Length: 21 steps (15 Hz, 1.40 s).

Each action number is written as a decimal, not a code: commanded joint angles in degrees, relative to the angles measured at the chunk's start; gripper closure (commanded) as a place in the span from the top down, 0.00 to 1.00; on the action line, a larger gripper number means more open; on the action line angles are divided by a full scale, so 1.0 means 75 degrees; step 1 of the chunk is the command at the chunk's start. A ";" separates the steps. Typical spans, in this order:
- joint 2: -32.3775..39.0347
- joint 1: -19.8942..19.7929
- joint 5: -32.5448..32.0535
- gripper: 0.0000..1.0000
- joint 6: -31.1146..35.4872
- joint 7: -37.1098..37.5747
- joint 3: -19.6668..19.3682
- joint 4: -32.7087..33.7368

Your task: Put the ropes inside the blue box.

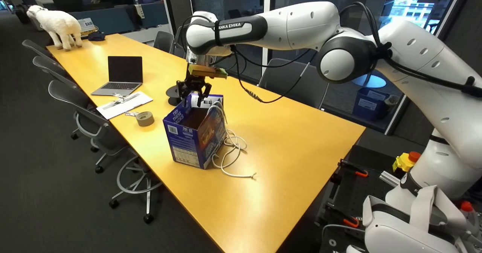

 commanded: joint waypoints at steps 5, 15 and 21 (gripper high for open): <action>-0.0496 -0.0138 -0.0317 1.00 -0.0980 -0.0287 -0.0121 0.0169; -0.2796 -0.1058 -0.0427 1.00 -0.1182 -0.3161 -0.0050 -0.2920; -0.3593 -0.1068 -0.0433 1.00 -0.0462 -0.4816 -0.0116 -0.5082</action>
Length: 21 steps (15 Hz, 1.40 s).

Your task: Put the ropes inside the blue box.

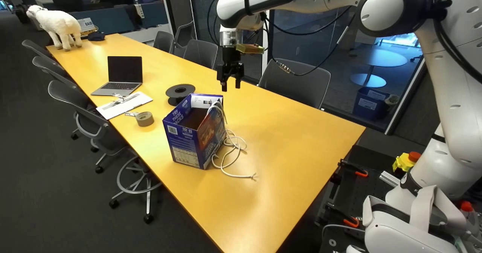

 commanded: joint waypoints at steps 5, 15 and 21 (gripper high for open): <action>-0.0962 0.0482 0.0005 1.00 0.2896 -0.0727 0.0063 -0.3516; -0.1287 0.1005 -0.0762 1.00 0.7725 -0.0038 -0.0096 -0.6385; -0.0859 0.1467 -0.1343 1.00 0.8330 0.1359 -0.0622 -0.6467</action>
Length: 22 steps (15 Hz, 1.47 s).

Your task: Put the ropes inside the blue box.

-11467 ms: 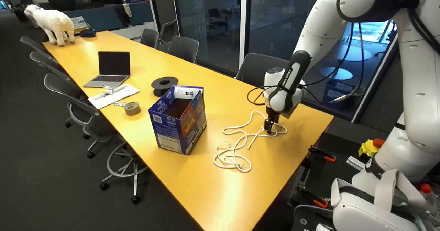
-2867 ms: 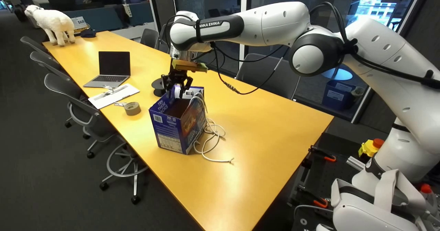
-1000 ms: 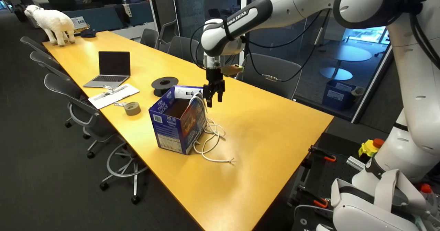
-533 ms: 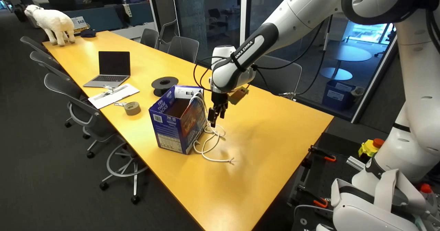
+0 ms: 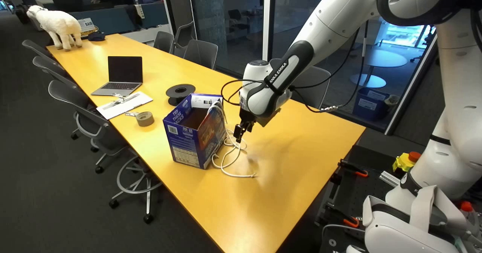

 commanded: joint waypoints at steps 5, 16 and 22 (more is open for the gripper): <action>0.0851 0.0870 -0.0559 1.00 -0.0045 0.1954 -0.0814 0.0791; 0.2142 0.1254 -0.0362 1.00 -0.1280 0.3684 -0.1201 0.2530; 0.2420 0.1258 -0.0352 1.00 -0.1547 0.4125 -0.1256 0.2924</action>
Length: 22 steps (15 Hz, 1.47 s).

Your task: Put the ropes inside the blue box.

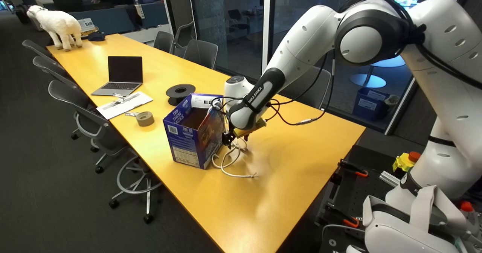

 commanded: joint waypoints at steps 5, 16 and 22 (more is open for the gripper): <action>0.0489 0.0050 0.0130 1.00 -0.0522 0.0447 -0.0077 0.0760; 0.0672 0.0098 0.0099 1.00 -0.0528 0.0754 -0.0192 0.0950; 0.0695 0.0103 0.0115 1.00 -0.0479 0.0906 -0.0229 0.0967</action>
